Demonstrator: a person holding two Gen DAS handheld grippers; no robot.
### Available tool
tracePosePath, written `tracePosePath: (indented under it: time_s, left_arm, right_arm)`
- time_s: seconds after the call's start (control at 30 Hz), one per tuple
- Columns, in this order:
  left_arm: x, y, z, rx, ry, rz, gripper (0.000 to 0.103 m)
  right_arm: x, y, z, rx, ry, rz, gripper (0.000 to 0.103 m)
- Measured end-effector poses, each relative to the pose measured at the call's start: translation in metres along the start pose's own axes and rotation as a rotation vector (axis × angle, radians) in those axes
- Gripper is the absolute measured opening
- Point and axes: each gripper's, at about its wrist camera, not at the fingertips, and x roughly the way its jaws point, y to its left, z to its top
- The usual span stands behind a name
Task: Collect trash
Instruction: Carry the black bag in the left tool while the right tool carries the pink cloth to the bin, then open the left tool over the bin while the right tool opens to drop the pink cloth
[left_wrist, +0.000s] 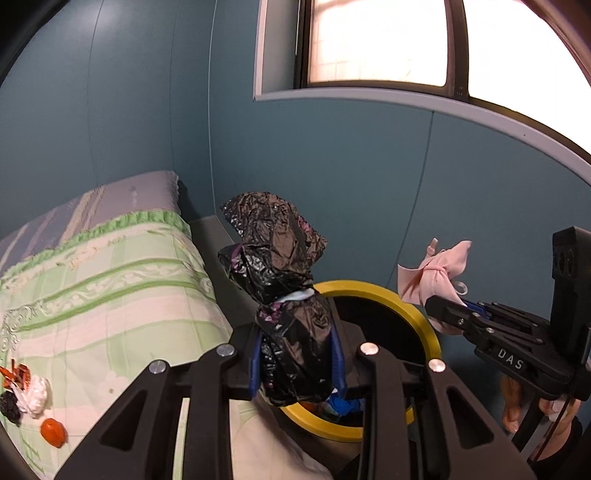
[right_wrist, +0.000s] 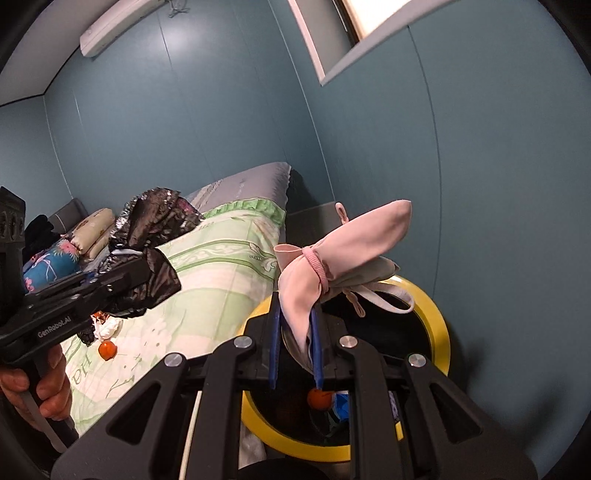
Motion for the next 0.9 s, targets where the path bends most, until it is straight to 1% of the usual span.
tracePosePath:
  time_s: [0.37,0.57,0.67,0.9]
  left_arm:
    - [0.059,-0.001,-0.006,0.001,0.098,-0.034,0.027]
    - [0.086,-0.001,-0.017,-0.02,0.163,-0.049,0.027]
    - [0.096,0.002,-0.021,-0.034,0.182,-0.045,0.027]
    - [0.113,0.002,-0.028,-0.065,0.213,-0.068,0.028]
  right_arm:
    - [0.027,-0.026,-0.009,0.062,0.082,-0.038,0.013]
    - [0.04,-0.032,-0.015,0.098,0.132,-0.024,0.013]
    - [0.043,-0.033,-0.016,0.098,0.139,-0.023,0.013]
    - [0.048,-0.032,-0.014,0.089,0.155,-0.025,0.015]
